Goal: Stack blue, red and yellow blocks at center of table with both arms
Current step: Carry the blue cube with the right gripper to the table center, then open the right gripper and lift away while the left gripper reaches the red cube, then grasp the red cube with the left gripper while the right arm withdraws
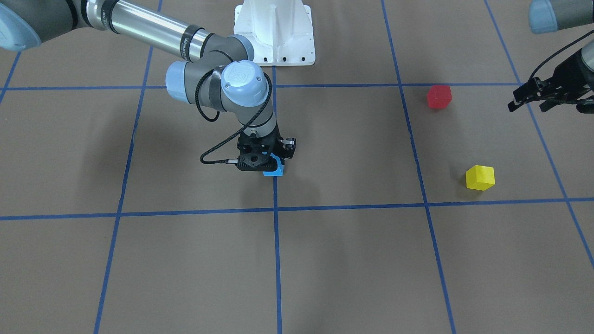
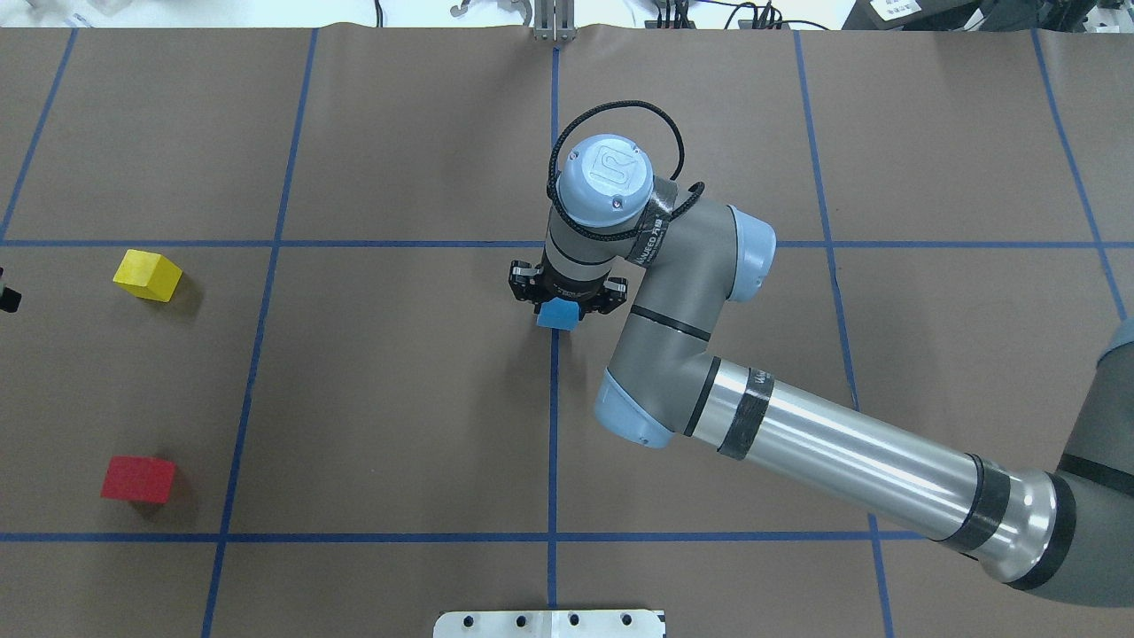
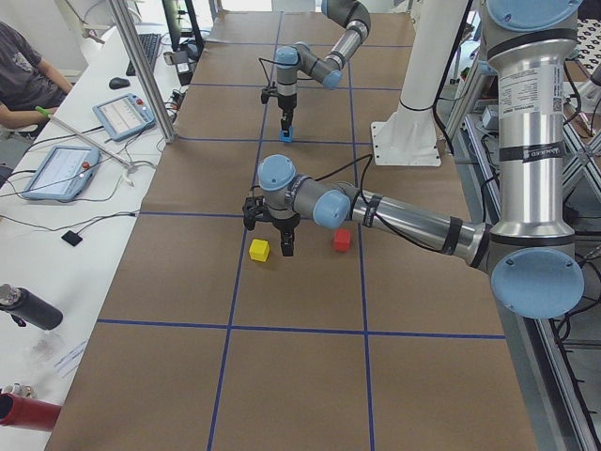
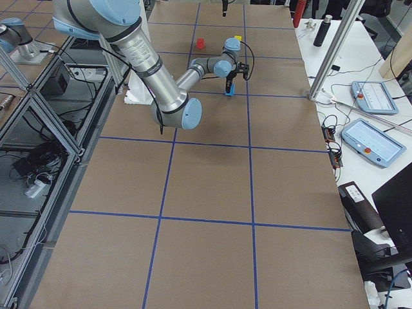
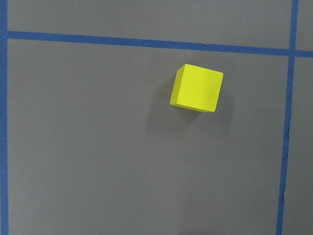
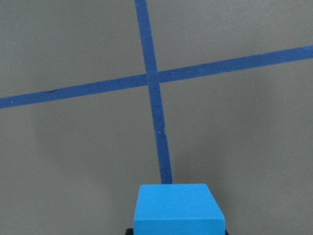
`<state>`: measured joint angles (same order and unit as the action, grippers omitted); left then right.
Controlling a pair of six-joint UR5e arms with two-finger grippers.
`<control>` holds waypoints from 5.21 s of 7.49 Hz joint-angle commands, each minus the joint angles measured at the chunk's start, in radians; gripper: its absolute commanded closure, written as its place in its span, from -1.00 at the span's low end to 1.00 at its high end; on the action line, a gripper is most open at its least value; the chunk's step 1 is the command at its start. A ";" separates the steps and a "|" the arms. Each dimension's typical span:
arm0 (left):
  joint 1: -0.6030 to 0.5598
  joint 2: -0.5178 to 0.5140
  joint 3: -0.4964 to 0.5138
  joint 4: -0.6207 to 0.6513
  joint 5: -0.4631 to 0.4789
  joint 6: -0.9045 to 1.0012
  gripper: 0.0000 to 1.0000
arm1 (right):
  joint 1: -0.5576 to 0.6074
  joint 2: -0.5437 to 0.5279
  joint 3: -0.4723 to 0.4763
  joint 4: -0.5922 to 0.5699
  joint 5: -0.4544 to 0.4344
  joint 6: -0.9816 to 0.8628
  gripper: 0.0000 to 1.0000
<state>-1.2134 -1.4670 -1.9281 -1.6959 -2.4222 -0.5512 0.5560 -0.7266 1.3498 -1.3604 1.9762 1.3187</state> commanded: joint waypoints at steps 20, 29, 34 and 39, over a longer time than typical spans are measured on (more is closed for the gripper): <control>0.323 0.078 -0.245 -0.031 0.283 -0.436 -0.99 | 0.036 -0.029 0.119 -0.063 0.033 -0.115 -1.00; 0.696 0.244 -0.158 -0.432 0.529 -0.553 -0.99 | 0.073 -0.243 0.367 -0.121 0.026 -0.122 -1.00; 0.718 0.234 -0.080 -0.513 0.525 -0.558 -0.98 | 0.073 -0.243 0.367 -0.121 0.016 -0.122 -1.00; 0.735 0.185 -0.043 -0.512 0.525 -0.559 -0.22 | 0.078 -0.271 0.394 -0.123 0.018 -0.122 -1.00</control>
<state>-0.4797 -1.2787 -1.9759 -2.2073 -1.8988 -1.1118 0.6329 -0.9920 1.7390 -1.4827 1.9936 1.1965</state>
